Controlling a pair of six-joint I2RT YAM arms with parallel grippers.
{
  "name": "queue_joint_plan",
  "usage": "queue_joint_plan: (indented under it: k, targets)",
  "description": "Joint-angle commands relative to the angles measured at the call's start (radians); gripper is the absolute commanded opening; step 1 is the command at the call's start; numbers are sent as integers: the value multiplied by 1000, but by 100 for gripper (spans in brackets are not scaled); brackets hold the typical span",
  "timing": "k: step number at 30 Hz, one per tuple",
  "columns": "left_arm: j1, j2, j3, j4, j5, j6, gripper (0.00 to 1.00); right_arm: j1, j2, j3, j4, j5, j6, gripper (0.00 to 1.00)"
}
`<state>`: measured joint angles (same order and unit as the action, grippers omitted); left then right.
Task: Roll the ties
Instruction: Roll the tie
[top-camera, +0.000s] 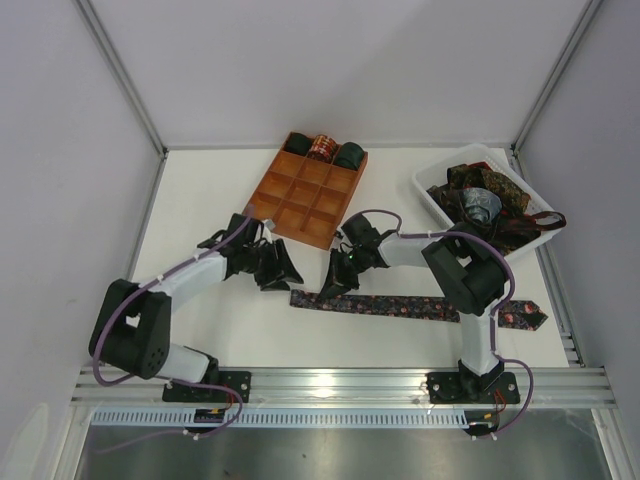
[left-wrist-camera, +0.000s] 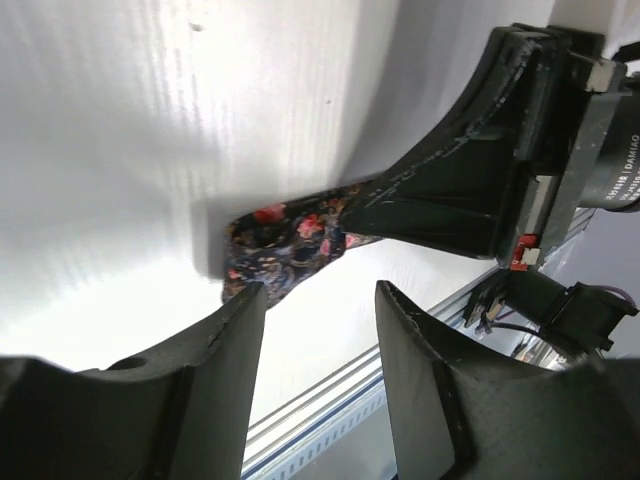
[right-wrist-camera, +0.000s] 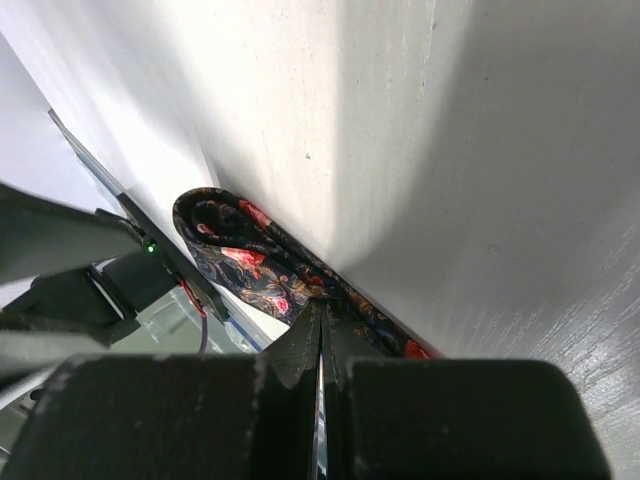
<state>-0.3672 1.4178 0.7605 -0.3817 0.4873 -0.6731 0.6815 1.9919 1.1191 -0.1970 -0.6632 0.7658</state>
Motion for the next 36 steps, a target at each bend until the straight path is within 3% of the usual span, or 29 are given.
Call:
queue_joint_plan:
  k: [1,7,24,36]
  targets:
    - [43,9,-9,-33,60,73,54,4,19,8,-28,50,-43,0]
    - [66,87,-38,55,143,95,47,4,21,7,-39,56,-60,0]
    - [82,213,-1,13,169,228,59,7,31,1,-16,48,-68,0]
    - [82,260,-10,43,214,262,52,7,36,1,-7,48,-62,0]
